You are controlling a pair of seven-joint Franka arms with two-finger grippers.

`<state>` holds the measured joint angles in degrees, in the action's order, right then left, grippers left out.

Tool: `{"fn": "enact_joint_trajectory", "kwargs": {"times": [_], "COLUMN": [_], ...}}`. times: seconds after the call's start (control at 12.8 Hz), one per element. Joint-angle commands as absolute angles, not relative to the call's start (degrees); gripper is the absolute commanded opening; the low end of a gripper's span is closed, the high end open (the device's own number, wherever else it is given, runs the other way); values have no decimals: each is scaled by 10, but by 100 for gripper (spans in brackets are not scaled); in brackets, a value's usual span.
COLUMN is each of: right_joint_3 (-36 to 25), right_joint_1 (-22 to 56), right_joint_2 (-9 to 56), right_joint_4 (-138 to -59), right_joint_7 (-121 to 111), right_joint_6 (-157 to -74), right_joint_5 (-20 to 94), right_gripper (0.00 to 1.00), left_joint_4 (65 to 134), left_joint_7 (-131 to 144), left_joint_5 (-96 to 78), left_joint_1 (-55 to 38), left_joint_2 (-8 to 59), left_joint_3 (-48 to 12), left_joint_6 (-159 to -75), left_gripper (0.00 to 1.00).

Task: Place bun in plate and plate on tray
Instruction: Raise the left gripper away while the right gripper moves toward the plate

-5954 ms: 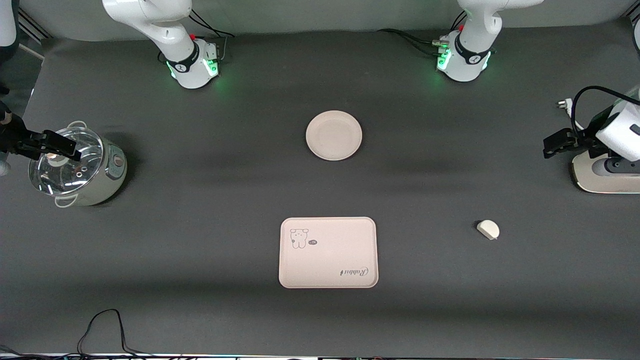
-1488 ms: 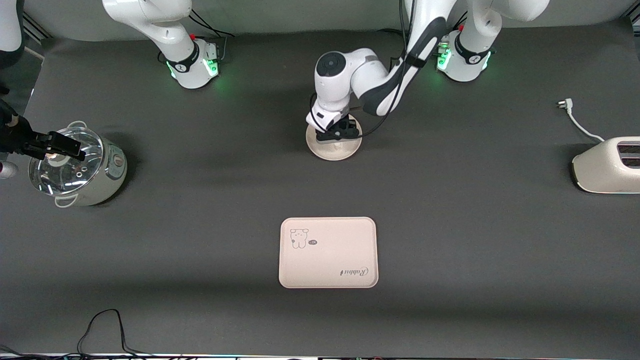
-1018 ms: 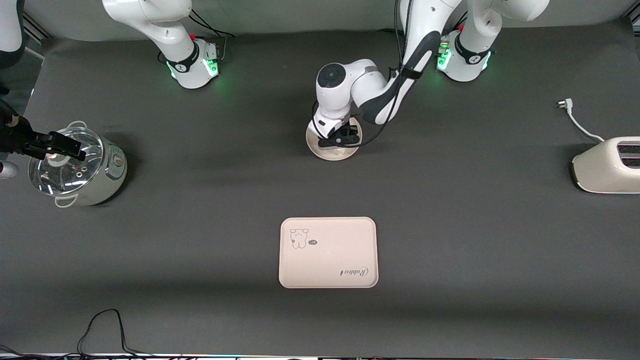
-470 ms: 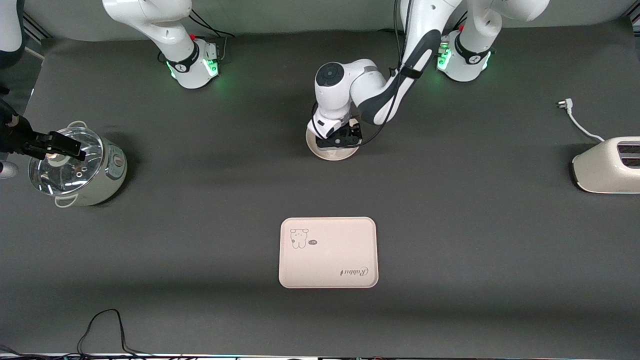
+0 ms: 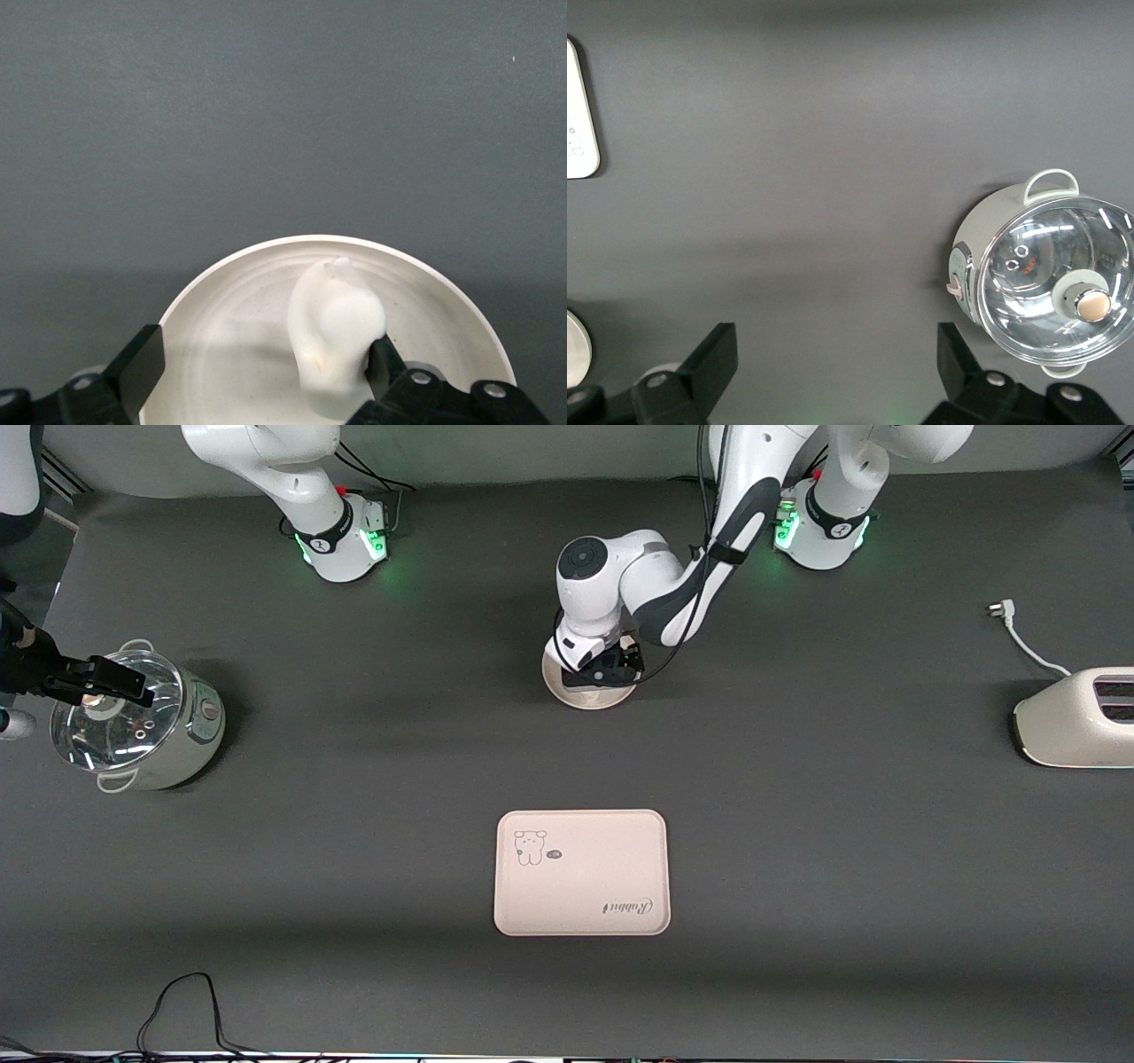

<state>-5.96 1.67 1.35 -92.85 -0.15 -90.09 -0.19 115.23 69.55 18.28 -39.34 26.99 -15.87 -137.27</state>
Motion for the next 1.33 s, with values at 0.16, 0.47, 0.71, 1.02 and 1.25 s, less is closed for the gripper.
{"fn": "enact_joint_trajectory", "kwargs": {"times": [0.16,0.47,0.71,1.02,1.25], "right_joint_3": [-57,-57,-54,-54,-54], "right_joint_1": [18,18,19,84,196], "right_joint_2": [-1,-1,-2,-3,2], "right_joint_4": [-939,-939,-939,-939,-939], "right_joint_7": [1,1,4,19,154], "right_joint_6": [-898,-898,-897,-889,-893], "right_joint_5": [-8,-8,-8,-4,40], "right_gripper": [100,100,100,100,100], "left_joint_4": [1151,1127,1026,967,968], "left_joint_7": [677,630,526,354,208], "left_joint_5": [189,187,170,115,56], "left_joint_1": [-395,-372,-308,-194,-82], "left_joint_2": [253,232,200,127,63], "left_joint_3": [-156,-156,-159,-158,-156], "left_joint_6": [-1352,-1306,-1136,-1066,-1041], "left_gripper": [100,100,100,100,100]}}
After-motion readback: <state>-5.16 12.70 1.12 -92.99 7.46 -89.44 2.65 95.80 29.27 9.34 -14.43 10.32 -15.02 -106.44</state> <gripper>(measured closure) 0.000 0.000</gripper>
